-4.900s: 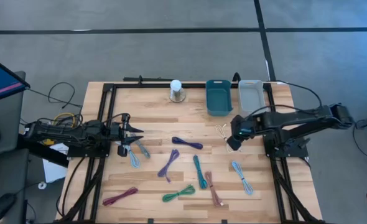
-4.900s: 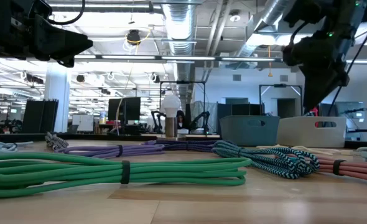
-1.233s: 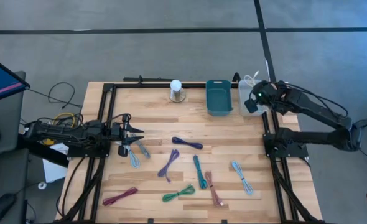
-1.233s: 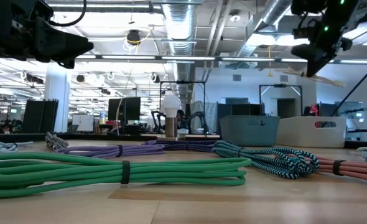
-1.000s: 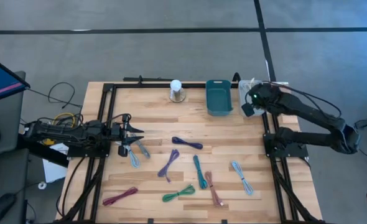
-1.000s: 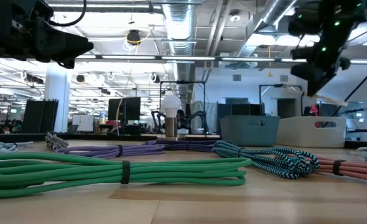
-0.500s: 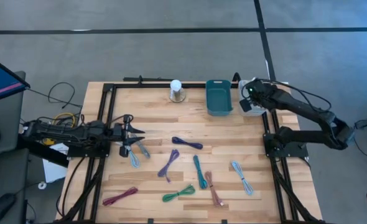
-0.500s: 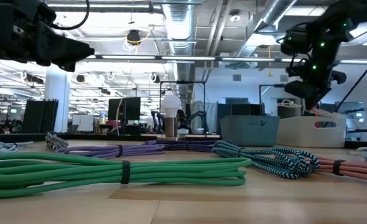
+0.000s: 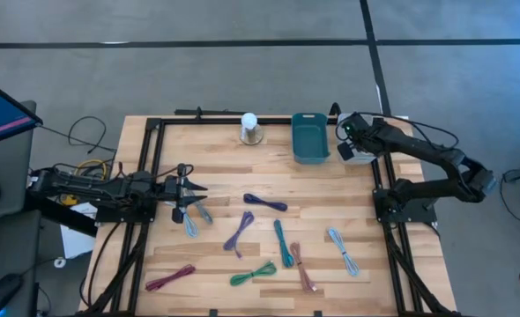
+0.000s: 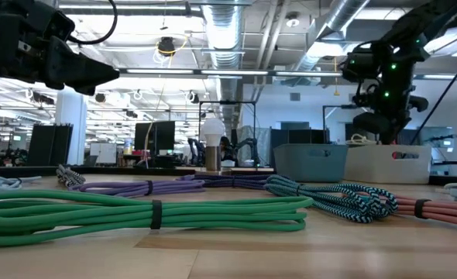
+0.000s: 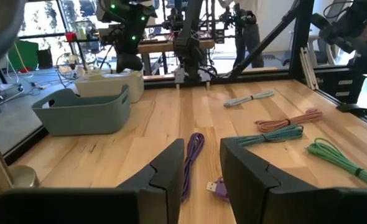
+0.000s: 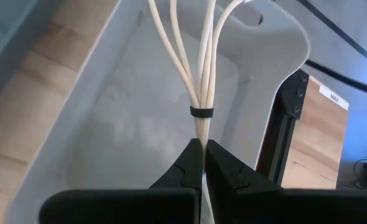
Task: Pick & Place USB Port
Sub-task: Put the white charger cable into the gray bin, then put the braided purple charger cable into the blue bin
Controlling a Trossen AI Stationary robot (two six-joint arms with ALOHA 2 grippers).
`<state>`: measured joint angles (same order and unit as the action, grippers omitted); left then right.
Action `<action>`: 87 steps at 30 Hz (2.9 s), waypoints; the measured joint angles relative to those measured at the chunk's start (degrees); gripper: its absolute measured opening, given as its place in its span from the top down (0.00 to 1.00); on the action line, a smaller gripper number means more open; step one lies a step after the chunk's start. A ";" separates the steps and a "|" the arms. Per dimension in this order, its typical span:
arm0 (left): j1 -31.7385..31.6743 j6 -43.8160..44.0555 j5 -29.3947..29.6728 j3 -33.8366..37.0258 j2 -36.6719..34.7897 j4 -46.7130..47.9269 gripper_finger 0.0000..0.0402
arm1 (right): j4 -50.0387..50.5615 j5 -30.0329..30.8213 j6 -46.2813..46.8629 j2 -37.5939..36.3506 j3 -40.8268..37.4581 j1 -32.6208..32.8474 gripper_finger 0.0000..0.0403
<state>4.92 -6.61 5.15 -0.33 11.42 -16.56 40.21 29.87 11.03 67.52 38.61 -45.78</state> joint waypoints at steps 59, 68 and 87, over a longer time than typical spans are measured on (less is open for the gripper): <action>-0.01 3.04 2.57 -0.01 1.73 -1.99 0.74 | -36.58 -62.43 -19.13 -0.18 12.70 23.36 0.87; -0.14 2.54 5.32 -3.39 10.86 -2.71 0.74 | -24.66 -59.57 -20.03 -8.57 11.65 27.80 0.99; -5.66 2.38 5.78 -14.56 38.18 -10.67 0.74 | -45.61 -48.90 -9.77 -32.84 -17.65 35.62 1.00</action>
<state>-0.74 -4.23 10.93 -14.90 49.60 -27.22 -5.41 -19.03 1.25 34.68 20.96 -10.16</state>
